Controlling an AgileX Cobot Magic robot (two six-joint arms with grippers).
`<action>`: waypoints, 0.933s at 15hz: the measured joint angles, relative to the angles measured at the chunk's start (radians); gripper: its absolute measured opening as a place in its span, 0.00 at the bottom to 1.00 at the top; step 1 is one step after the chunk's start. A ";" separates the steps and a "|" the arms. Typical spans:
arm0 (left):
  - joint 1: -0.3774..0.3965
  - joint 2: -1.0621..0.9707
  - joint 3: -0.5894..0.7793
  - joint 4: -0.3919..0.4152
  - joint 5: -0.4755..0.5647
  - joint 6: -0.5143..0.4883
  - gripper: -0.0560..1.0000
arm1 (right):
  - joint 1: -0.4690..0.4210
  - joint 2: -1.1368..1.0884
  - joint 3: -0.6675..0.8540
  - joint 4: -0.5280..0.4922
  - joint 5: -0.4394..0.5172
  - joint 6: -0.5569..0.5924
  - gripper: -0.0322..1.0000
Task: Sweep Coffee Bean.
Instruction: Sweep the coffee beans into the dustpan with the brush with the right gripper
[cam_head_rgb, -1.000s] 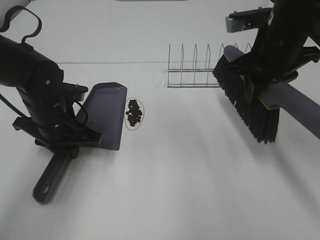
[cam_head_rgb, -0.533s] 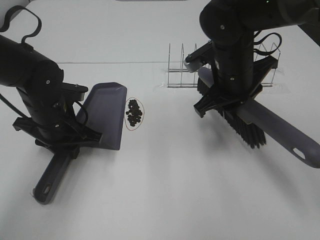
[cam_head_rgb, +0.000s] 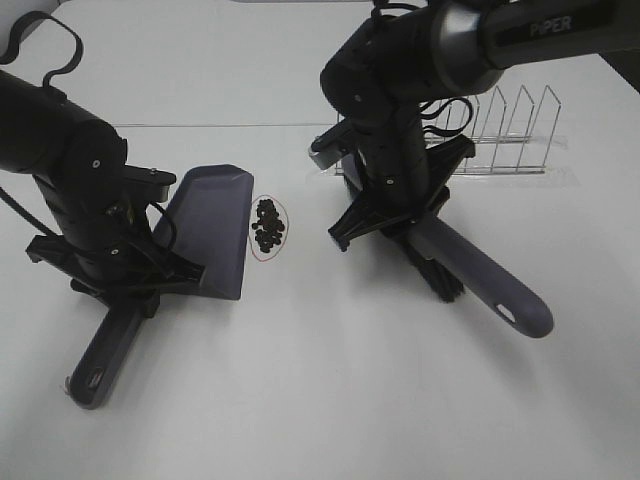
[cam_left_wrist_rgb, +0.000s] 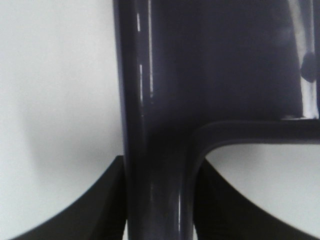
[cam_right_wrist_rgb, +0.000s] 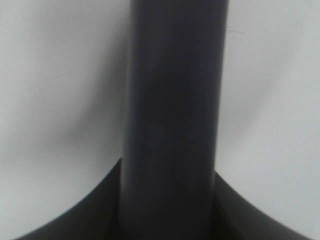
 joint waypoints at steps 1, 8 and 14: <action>0.000 0.000 0.000 0.000 0.000 0.000 0.40 | 0.004 0.013 -0.021 0.008 0.000 -0.004 0.36; 0.000 0.000 0.000 -0.020 0.000 0.000 0.40 | 0.012 0.157 -0.257 0.296 0.007 -0.158 0.36; 0.000 0.000 0.000 -0.037 -0.001 0.000 0.40 | 0.012 0.167 -0.354 0.595 -0.086 -0.274 0.36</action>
